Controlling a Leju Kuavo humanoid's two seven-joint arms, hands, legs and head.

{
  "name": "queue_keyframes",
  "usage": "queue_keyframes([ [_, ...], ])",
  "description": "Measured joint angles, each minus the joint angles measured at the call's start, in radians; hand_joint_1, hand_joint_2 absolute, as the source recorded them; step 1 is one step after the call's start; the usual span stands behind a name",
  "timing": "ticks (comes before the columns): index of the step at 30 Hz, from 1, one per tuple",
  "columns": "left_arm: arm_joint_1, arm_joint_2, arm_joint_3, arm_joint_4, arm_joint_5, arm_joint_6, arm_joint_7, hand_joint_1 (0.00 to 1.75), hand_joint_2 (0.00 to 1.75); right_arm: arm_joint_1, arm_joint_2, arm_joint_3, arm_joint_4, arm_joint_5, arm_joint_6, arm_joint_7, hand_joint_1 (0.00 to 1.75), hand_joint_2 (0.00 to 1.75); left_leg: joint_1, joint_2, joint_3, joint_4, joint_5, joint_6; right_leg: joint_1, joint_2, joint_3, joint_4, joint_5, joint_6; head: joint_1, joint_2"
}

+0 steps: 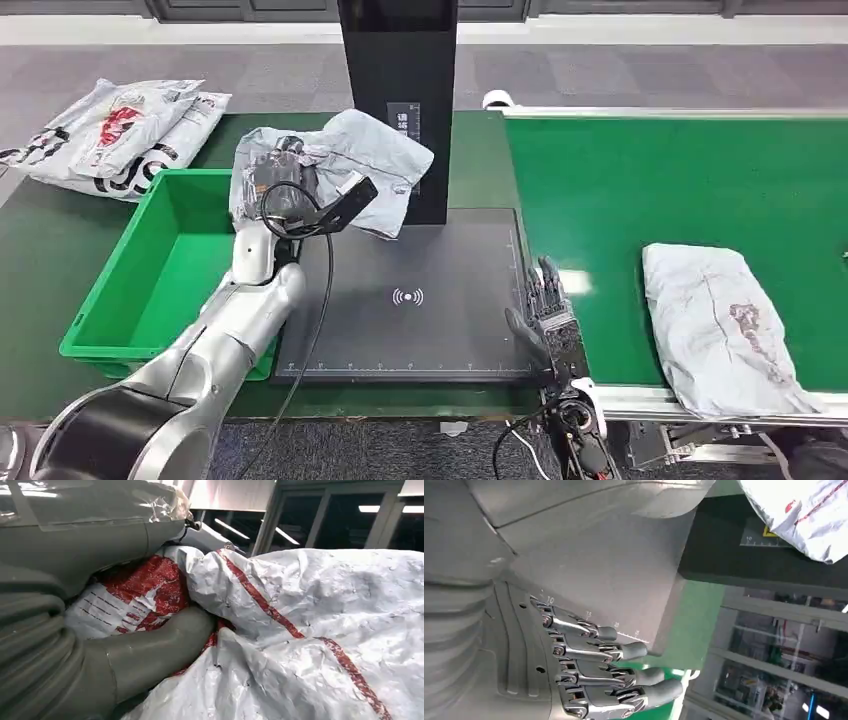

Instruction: Moved the parcel from conveyor to table for the left to box.

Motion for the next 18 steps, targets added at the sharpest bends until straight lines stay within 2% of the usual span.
queue_keyframes([
  [16,-0.001,0.015,0.013,-0.011,-0.003,0.001,0.002,1.75,1.75,0.009,0.002,0.0,-0.009,0.0,0.0,0.0,0.0,1.75,0.0,0.0,0.0,0.0,0.0,0.0,0.0,0.0,0.0,0.0,0.0,0.0,0.0,0.0],
  [18,-0.001,0.018,0.014,-0.016,-0.049,0.018,0.047,1.75,1.75,0.009,0.003,0.0,-0.009,0.0,0.0,0.001,0.0,1.75,0.0,0.0,-0.001,0.0,0.0,0.0,0.0,0.0,0.0,0.0,0.0,0.0,0.0,0.0],
])
